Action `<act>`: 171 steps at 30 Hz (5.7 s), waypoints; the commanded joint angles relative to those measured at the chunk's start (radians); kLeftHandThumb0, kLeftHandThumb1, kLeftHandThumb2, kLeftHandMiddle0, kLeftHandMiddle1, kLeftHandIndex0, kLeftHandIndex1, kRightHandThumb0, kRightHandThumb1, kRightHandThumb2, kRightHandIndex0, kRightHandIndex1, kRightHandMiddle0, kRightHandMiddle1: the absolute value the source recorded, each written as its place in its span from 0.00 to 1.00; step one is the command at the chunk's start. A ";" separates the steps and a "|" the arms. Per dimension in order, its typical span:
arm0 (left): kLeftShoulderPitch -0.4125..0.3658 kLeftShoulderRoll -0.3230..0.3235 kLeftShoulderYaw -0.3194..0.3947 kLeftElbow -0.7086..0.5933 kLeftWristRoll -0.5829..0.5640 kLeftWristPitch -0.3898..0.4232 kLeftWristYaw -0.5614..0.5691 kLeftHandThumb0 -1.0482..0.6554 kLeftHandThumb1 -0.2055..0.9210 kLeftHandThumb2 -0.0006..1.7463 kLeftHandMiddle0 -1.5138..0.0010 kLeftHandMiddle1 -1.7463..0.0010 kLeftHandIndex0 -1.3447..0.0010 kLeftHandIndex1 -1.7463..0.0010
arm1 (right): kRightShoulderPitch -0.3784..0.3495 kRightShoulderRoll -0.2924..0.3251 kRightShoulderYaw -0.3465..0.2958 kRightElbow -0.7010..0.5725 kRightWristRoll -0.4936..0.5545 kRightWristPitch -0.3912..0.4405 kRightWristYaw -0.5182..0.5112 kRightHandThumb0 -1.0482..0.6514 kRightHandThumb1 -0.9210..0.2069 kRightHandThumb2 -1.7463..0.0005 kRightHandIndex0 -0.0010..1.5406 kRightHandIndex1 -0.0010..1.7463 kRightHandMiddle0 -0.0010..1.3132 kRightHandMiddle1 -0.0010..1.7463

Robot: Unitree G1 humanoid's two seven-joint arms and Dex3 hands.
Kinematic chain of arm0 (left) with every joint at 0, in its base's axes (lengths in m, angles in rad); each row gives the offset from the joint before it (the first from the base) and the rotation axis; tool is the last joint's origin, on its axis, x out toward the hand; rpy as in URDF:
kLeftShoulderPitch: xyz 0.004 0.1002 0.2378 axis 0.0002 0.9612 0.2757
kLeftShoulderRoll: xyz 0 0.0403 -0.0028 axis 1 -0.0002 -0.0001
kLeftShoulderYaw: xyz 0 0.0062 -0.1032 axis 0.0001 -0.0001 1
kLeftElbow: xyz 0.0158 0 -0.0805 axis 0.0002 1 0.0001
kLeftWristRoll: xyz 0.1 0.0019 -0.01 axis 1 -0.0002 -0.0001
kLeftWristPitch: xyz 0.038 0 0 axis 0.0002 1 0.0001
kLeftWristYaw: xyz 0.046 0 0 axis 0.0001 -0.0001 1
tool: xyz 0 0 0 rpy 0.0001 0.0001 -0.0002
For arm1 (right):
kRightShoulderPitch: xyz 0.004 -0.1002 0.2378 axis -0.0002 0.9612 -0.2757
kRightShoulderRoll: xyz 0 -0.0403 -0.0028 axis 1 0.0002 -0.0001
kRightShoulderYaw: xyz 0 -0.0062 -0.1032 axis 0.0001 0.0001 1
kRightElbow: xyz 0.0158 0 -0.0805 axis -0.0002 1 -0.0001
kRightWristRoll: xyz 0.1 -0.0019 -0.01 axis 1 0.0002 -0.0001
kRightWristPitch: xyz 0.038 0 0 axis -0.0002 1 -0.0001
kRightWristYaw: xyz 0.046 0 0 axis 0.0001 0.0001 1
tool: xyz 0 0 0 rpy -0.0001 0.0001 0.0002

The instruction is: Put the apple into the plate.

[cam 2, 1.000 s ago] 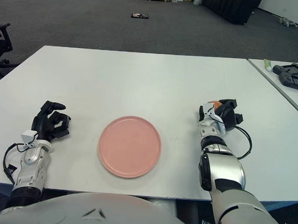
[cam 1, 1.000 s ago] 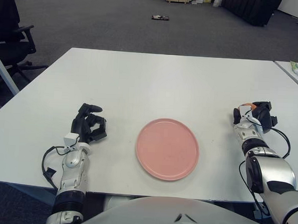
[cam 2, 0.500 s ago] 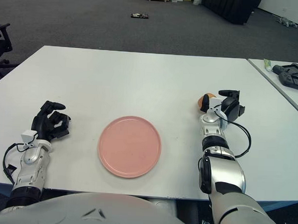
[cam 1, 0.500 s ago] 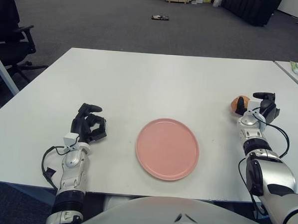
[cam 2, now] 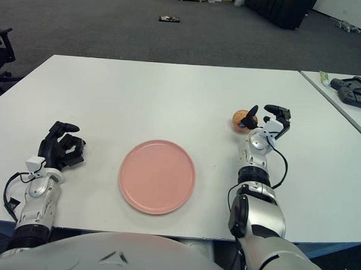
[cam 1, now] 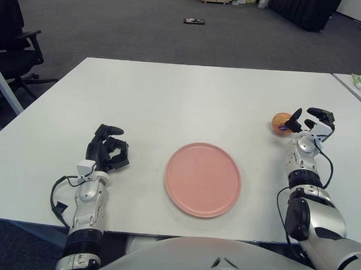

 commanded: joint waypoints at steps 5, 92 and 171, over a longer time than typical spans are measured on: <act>0.002 0.006 -0.004 0.031 0.023 0.022 0.011 0.61 0.48 0.75 0.66 0.00 0.66 0.01 | 0.015 0.052 -0.047 -0.150 0.096 0.011 0.072 0.62 0.78 0.08 0.55 0.94 0.45 1.00; 0.006 -0.009 -0.013 0.041 0.030 -0.001 0.025 0.61 0.48 0.75 0.66 0.00 0.66 0.01 | -0.099 -0.189 0.559 0.129 -0.729 0.774 0.241 0.04 0.09 0.90 0.00 0.00 0.00 0.00; 0.000 -0.010 0.002 0.052 -0.001 0.000 0.022 0.61 0.45 0.76 0.64 0.00 0.64 0.02 | -0.115 -0.137 0.397 0.349 -0.503 0.302 -0.235 0.62 0.77 0.11 0.57 0.89 0.44 1.00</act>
